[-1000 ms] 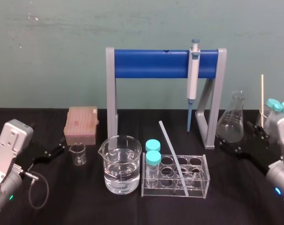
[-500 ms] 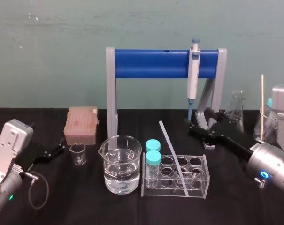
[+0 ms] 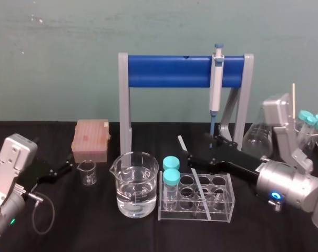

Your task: Pick up the stirring rod with one hand, then place it down.

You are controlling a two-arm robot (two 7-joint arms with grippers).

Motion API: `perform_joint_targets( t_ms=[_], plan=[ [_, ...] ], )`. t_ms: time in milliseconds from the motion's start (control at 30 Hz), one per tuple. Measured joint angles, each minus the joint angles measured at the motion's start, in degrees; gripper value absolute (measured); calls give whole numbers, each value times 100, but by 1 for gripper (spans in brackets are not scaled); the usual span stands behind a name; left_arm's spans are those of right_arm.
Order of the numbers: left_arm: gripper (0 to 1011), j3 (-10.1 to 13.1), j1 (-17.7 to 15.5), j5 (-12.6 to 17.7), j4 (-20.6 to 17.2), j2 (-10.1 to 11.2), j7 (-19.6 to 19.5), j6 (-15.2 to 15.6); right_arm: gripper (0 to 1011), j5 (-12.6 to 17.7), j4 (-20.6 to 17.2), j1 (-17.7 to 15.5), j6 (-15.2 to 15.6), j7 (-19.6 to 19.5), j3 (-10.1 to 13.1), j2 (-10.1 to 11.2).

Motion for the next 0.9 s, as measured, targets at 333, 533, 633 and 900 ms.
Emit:
perform_joint_targets(
  t_ms=[333, 533, 633, 900],
  plan=[
    [1000, 0, 0, 0, 0, 0, 0, 0, 1003, -146, 538, 419, 117, 146, -271, -280],
    [1000, 0, 0, 0, 0, 0, 0, 0, 1003, -244, 748, 572, 117, 215, -378, -379],
    [1000, 0, 0, 0, 0, 0, 0, 0, 1003, -318, 807, 617, 109, 248, -434, -393],
    [1000, 0, 0, 0, 0, 0, 0, 0, 1003, -496, 833, 645, -24, 269, -505, -389]
  ],
)
